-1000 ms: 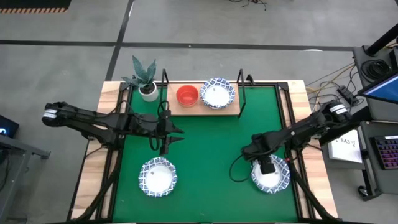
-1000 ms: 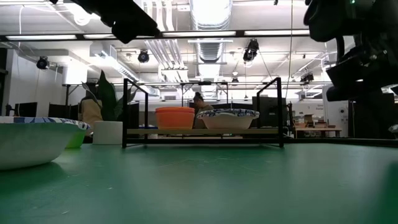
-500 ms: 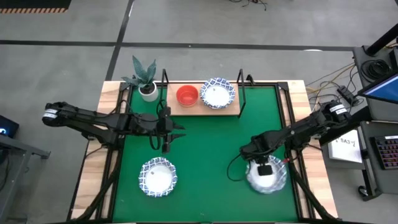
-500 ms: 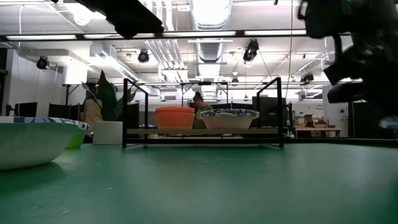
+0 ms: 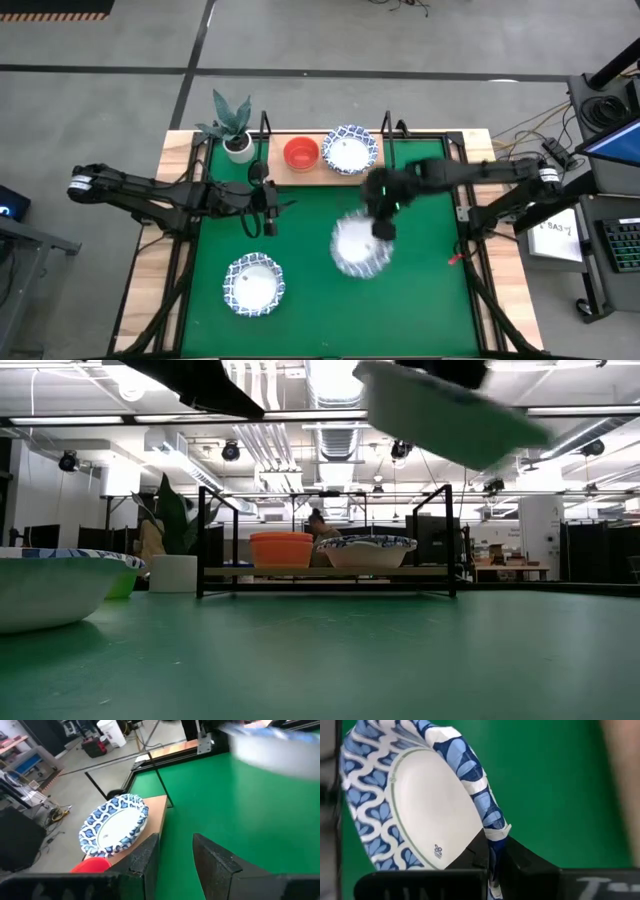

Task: Place and stack bowls onto a shelf
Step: Stack the blue patterned bowl on top of the other blue patterned bowls on the shelf

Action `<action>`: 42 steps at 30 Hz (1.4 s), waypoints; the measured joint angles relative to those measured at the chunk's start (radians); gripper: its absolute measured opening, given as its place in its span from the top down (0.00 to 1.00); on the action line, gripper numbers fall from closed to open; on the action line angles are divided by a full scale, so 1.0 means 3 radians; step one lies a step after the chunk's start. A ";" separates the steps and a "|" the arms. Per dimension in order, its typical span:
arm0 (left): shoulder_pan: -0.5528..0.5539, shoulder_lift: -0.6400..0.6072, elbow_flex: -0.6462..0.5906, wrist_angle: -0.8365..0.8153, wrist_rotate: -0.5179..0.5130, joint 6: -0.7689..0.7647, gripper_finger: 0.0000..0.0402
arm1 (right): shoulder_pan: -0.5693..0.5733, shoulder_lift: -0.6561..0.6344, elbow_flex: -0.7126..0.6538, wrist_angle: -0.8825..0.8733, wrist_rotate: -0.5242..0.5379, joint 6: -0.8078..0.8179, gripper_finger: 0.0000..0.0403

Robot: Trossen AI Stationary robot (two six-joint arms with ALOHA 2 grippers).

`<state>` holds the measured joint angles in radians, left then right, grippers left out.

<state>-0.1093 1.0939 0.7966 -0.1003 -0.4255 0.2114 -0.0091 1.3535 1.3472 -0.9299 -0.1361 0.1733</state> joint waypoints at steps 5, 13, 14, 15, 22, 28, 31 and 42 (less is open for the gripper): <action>-0.0001 -0.0012 -0.0048 0.0016 -0.0008 0.0041 0.75 | -0.0630 0.0157 0.0651 -0.0151 0.0055 -0.0300 0.98; 0.0000 -0.0260 -0.0025 -0.0046 -0.0041 0.0221 0.75 | -0.1646 0.0819 0.1465 -0.0296 0.0104 -0.0660 0.98; 0.0000 -0.0305 -0.0025 -0.0097 -0.0042 0.0205 0.75 | -0.1745 0.0929 0.1558 -0.0296 0.0111 -0.0676 0.98; 0.0000 -0.0343 -0.0032 -0.0123 -0.0043 0.0173 0.75 | -0.1843 0.1059 0.1671 -0.0313 0.0107 -0.0718 0.98; -0.0001 -0.0548 -0.0134 -0.0194 -0.0042 0.0128 0.75 | -0.2279 0.1925 0.2526 -0.1072 0.0106 -0.0938 0.98; 0.0000 -0.0578 -0.0176 -0.0194 -0.0039 0.0128 0.75 | -0.2395 0.2359 0.2940 -0.1316 0.0098 -0.1007 0.98; 0.0000 -0.0554 -0.0176 -0.0191 -0.0038 0.0130 0.75 | -0.2408 0.2467 0.3081 -0.1360 0.0082 -0.1080 0.98; 0.0000 -0.0507 -0.0176 -0.0134 -0.0036 0.0153 0.75 | -0.2416 0.2488 0.3174 -0.1431 0.0318 -0.1101 0.75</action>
<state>-0.1094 0.9417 0.7437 -0.1404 -0.4362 0.2573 -0.7338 2.0998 2.2993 -1.3590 -0.0409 -0.1570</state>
